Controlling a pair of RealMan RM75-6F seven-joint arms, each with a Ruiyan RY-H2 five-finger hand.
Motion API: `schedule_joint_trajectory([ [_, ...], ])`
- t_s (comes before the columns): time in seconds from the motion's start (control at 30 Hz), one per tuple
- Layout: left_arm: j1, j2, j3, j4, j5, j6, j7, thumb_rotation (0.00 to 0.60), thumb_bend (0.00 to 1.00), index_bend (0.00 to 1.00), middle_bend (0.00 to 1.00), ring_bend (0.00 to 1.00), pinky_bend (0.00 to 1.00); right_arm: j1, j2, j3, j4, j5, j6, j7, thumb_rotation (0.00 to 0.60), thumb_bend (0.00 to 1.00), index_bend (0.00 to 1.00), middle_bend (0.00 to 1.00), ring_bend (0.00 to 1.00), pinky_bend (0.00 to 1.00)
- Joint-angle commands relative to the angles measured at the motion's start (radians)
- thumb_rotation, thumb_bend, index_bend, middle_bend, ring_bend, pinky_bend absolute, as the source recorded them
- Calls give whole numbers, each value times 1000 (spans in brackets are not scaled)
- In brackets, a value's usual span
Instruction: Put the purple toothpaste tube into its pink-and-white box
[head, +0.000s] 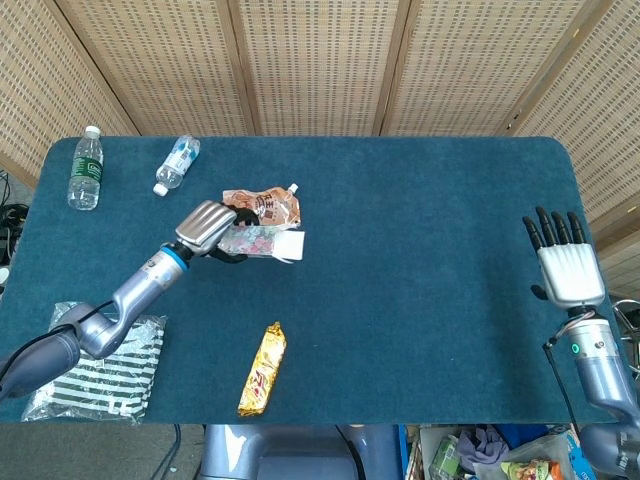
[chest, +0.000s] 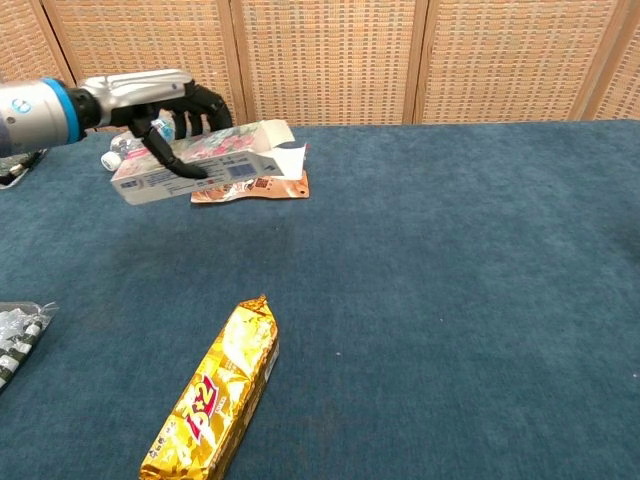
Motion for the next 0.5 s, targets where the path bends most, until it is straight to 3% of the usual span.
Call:
schedule_joint_trajectory([
  [0.03, 37, 11, 35, 11, 13, 1, 15, 600, 312, 604, 562, 484, 503, -53, -20, -30, 30, -73, 26, 55, 600, 0, 19, 0, 0, 0],
  [0.27, 74, -49, 69, 107, 37, -6, 0, 600, 312, 604, 489, 448, 501, -93, -19, -21, 26, -123, 54, 87, 600, 0, 19, 0, 0, 0],
  [0.33, 73, -66, 71, 127, 43, -12, -6, 600, 312, 551, 379, 347, 444, -99, -17, -16, 22, -127, 55, 87, 600, 0, 19, 0, 0, 0],
  [0.4, 63, -82, 83, 150, 46, -61, 3, 600, 312, 314, 122, 106, 253, -106, -13, -9, 17, -131, 56, 83, 600, 0, 19, 0, 0, 0],
  [0.47, 47, -80, 96, 151, 38, -137, 32, 600, 312, 93, 5, 2, 96, -113, -11, -6, 15, -133, 59, 80, 600, 0, 19, 0, 0, 0],
  [0.5, 39, -76, 96, 144, 29, -173, 53, 600, 311, 33, 0, 0, 47, -116, -10, -3, 13, -135, 59, 79, 600, 0, 19, 0, 0, 0],
])
